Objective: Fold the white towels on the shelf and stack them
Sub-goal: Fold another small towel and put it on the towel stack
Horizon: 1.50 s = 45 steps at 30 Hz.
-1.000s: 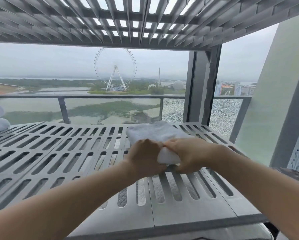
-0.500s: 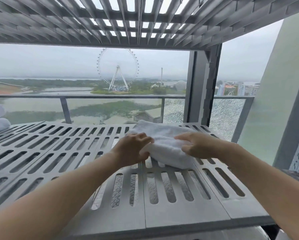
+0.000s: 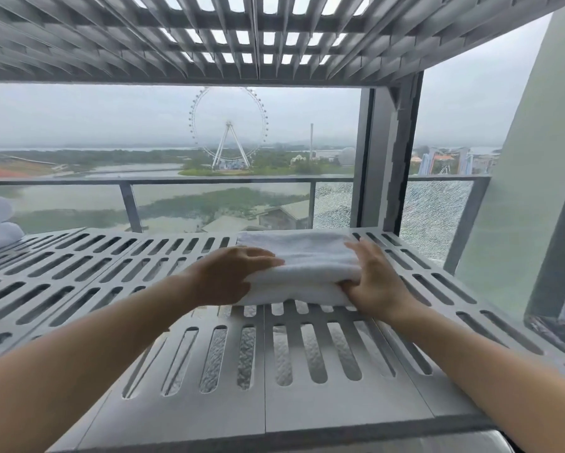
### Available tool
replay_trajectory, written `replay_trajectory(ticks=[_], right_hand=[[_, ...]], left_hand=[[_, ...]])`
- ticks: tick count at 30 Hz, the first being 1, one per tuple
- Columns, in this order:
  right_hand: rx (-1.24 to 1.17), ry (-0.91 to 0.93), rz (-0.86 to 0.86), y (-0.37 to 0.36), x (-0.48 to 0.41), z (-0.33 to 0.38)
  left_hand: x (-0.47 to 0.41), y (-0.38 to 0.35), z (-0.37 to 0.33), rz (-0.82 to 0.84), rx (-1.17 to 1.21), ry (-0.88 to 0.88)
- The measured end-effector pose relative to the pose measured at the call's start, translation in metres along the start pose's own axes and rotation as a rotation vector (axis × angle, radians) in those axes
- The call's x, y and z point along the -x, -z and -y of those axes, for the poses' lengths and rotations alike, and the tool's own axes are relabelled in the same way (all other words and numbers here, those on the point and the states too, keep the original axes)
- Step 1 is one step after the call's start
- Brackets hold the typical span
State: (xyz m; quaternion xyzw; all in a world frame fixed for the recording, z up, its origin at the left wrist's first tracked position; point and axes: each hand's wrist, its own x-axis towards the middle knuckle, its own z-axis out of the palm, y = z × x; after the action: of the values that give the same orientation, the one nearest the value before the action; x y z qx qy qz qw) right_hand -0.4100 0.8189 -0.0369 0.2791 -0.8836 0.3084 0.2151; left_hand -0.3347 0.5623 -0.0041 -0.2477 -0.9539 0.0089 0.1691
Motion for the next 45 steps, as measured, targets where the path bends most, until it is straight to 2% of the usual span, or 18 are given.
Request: replay_trajectory(ticks=[2, 4, 8, 11, 13, 16, 18, 21, 26, 30, 32, 35, 40, 42, 45], right_hand=[[0.016, -0.08, -0.009, -0.004, 0.003, 0.002], [0.076, -0.065, 0.008, -0.005, 0.003, 0.0], [0.259, -0.015, 0.06, -0.003, 0.004, 0.001], [0.313, -0.036, 0.095, -0.002, 0.003, 0.005], [0.319, -0.037, 0.164, 0.001, -0.001, 0.008], [0.25, -0.016, 0.377, 0.013, -0.014, 0.013], [0.18, -0.022, 0.458, 0.02, -0.028, 0.02], [0.156, -0.044, 0.448, 0.018, -0.053, 0.027], [0.238, -0.007, 0.557, -0.012, -0.081, 0.027], [0.265, 0.043, 0.552, -0.037, -0.089, 0.015], [0.261, -0.025, 0.553, -0.043, -0.088, 0.005], [0.231, -0.151, 0.571, -0.049, -0.092, -0.007], [0.243, -0.146, 0.568, -0.053, -0.091, -0.01], [0.196, -0.102, 0.499, -0.05, -0.087, -0.01], [-0.192, -0.032, 0.233, -0.036, -0.075, -0.006]], left_hand=[[0.003, 0.0, 0.006, -0.049, -0.127, -0.066], [0.006, -0.001, 0.012, -0.074, -0.32, -0.128], [0.016, -0.01, 0.008, 0.118, -0.324, 0.018], [0.02, -0.014, 0.0, 0.179, -0.311, 0.089], [0.021, -0.006, -0.004, 0.171, -0.259, 0.099], [0.013, 0.012, -0.011, 0.059, -0.081, 0.115], [-0.004, 0.019, -0.014, -0.019, -0.005, 0.207], [-0.046, 0.014, -0.015, 0.059, 0.037, 0.338], [-0.094, -0.015, -0.005, 0.142, 0.254, 0.35], [-0.084, -0.047, 0.025, 0.253, 0.139, 0.415], [-0.078, -0.051, 0.035, 0.257, 0.09, 0.442], [-0.076, -0.053, 0.04, 0.236, 0.159, 0.474], [-0.074, -0.053, 0.04, 0.23, 0.18, 0.468], [-0.072, -0.052, 0.037, 0.17, 0.188, 0.472], [-0.065, -0.044, 0.024, -0.068, 0.239, 0.408]])
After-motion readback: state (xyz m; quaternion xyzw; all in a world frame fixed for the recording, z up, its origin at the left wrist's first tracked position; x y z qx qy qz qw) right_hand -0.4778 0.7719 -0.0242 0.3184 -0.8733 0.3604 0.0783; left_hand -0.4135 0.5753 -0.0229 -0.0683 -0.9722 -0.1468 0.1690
